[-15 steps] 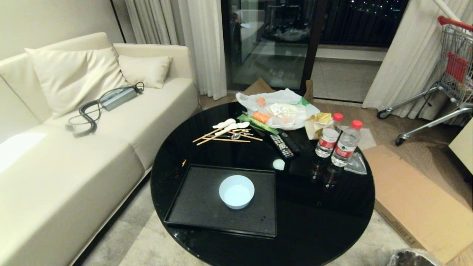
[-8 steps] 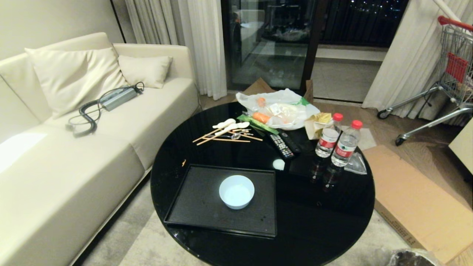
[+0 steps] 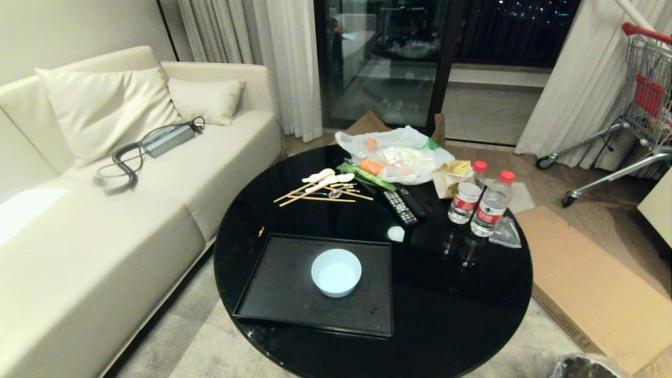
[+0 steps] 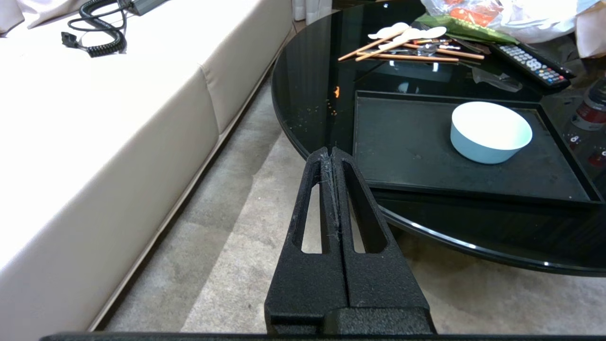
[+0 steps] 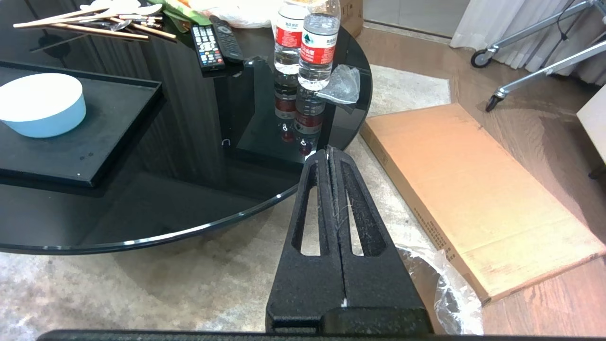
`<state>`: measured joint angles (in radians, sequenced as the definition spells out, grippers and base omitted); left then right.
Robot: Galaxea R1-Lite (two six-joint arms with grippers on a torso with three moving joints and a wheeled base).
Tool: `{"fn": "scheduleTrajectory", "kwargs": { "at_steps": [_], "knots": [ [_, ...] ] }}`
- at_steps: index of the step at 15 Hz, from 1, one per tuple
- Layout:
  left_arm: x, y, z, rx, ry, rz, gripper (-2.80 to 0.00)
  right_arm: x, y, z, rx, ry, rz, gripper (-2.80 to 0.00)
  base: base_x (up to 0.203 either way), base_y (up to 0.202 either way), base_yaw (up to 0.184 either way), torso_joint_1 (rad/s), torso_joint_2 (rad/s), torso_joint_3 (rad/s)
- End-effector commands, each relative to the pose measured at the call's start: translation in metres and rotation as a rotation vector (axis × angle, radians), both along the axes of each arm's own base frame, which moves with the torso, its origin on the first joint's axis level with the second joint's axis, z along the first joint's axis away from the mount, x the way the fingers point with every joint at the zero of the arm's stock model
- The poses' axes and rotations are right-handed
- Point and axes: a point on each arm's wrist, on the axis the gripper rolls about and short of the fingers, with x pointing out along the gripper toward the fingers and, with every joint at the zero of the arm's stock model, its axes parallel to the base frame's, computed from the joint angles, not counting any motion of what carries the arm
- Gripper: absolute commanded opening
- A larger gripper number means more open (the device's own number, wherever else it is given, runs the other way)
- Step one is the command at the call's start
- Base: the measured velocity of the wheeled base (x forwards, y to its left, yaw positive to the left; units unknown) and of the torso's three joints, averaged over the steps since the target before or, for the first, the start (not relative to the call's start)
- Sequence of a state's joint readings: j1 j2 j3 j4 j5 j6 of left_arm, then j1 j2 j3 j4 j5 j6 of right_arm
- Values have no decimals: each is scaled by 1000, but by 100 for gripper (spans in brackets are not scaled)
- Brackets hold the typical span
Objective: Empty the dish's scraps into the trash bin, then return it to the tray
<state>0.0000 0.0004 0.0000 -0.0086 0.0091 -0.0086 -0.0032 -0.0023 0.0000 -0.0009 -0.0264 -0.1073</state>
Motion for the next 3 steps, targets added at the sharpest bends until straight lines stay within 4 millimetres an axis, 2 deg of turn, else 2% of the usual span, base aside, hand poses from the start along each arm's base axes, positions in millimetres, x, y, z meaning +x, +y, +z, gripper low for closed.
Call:
{"fn": "scheduleTrajectory", "kwargs": {
  "at_steps": [1,3],
  "knots": [
    [0,0,0,-1,-1,0,-280,0,0,0,1,2,-1,-280,0,0,0,0,0,0],
    [0,0,0,-1,-1,0,-280,0,0,0,5,3,1,-280,0,0,0,0,0,0]
  ]
}}
